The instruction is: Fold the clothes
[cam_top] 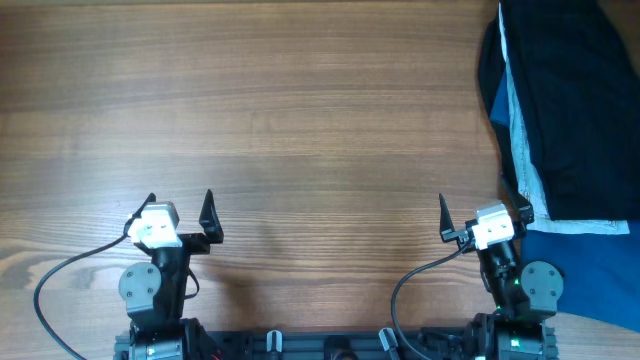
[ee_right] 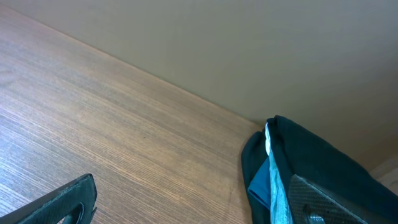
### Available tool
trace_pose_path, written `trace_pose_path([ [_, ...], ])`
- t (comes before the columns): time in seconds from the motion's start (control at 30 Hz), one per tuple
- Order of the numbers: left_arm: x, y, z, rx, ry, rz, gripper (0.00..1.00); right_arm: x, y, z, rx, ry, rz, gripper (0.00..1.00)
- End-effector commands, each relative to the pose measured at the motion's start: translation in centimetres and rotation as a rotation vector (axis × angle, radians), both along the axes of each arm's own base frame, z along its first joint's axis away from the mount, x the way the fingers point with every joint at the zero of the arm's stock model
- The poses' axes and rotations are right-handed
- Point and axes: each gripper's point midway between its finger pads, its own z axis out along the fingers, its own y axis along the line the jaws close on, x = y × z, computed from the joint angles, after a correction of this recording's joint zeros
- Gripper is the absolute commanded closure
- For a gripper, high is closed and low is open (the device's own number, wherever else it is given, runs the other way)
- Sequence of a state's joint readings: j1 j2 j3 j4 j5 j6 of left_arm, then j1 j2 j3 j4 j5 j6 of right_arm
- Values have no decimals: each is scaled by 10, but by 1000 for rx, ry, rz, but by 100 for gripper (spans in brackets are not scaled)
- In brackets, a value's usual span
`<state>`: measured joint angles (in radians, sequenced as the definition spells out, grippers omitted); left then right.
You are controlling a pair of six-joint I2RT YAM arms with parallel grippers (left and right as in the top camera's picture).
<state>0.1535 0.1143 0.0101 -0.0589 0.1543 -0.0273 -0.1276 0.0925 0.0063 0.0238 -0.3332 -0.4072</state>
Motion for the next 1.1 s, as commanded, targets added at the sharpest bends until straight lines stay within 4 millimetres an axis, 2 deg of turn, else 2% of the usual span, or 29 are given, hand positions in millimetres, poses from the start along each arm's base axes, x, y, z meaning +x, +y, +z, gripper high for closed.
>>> trace_pose_path([
  [0.0, 0, 4, -2, 21, 7, 14, 0, 0, 3, 0, -11, -4, 22, 0],
  [0.47, 0, 4, -2, 21, 6, 14, 0, 0, 3, 0, -11, -4, 22, 0],
  [0.7, 0, 4, -2, 21, 6, 14, 0, 0, 3, 0, -146, -34, 29, 0],
  [0.9, 0, 4, -2, 21, 6, 14, 0, 0, 3, 0, -194, -44, 32, 0],
  [1.0, 0, 3, -2, 20, 6, 13, 0, -1, 5, 0, -180, -42, 39, 0],
  [1.07, 0, 3, -2, 20, 6, 13, 0, 0, 4, 4, -44, -25, 26, 0],
])
